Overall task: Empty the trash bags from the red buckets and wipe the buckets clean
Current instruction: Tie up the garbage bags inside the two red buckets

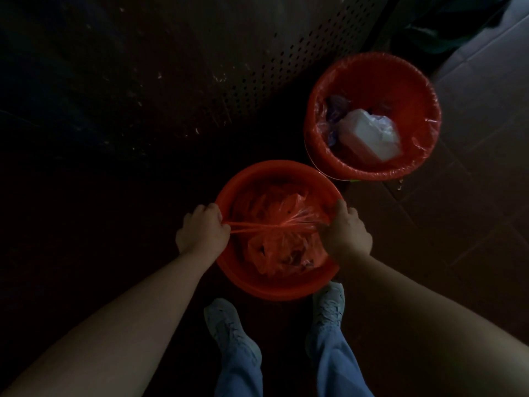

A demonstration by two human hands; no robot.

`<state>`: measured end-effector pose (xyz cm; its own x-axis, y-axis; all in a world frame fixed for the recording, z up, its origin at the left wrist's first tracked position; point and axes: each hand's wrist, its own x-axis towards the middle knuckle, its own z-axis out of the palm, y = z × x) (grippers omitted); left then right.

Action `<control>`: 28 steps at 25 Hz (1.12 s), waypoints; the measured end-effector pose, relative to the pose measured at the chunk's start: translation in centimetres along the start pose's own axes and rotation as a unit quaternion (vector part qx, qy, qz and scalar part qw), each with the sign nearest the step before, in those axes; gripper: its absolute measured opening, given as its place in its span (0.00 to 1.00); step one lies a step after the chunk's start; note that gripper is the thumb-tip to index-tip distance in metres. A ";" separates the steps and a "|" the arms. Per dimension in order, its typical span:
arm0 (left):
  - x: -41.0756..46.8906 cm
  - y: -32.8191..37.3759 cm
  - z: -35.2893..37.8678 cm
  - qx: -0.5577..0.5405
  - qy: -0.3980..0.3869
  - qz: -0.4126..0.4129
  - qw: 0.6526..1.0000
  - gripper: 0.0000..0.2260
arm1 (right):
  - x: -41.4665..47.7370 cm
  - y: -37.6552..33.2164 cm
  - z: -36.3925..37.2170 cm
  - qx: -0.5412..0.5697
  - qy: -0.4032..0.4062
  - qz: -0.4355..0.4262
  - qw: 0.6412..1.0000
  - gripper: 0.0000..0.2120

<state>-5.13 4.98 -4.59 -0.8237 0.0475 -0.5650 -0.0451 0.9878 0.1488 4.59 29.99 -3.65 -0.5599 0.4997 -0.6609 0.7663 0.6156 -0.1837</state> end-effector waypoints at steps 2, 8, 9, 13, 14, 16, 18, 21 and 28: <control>0.2 -0.7 0.2 0.009 -0.001 0.006 1.000 0.05 | 0.7 0.4 -0.5 0.004 -0.007 -0.001 1.000 0.26; 1.7 -1.8 0.7 0.037 0.026 0.027 0.999 0.08 | 1.2 2.1 1.6 0.081 -0.019 0.032 0.996 0.22; 1.6 -1.9 1.0 0.037 0.030 0.028 0.998 0.08 | 1.1 2.2 2.0 0.103 -0.022 0.043 0.994 0.21; 0.7 -2.1 2.0 -0.013 0.010 0.001 1.000 0.06 | 0.5 2.0 2.3 0.132 -0.013 0.014 0.991 0.06; 0.5 -2.0 2.0 -0.032 -0.007 -0.006 0.999 0.05 | 0.3 2.0 2.0 0.141 -0.015 0.008 0.990 0.04; -0.1 -1.8 1.5 -0.060 -0.046 0.006 0.997 0.07 | -0.7 1.8 1.3 0.156 -0.043 0.000 0.987 0.04; -0.8 -1.1 0.6 -0.070 -0.083 0.036 0.993 0.14 | -1.9 1.8 0.3 0.168 -0.091 -0.005 0.982 0.09; -2.3 0.5 -2.1 -0.046 -0.101 0.065 0.992 0.24 | -4.0 2.3 -2.1 0.163 -0.118 -0.006 0.980 0.17; -6.8 7.3 -7.6 -0.004 -0.084 0.125 0.989 0.19 | -7.5 6.1 -10.2 0.164 -0.069 0.027 0.984 0.18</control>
<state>-4.16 10.79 6.46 -0.7039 0.3148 -0.6367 0.1430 0.9409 0.3070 10.25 36.21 7.62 -0.4840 0.4251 -0.7649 0.8674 0.3488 -0.3549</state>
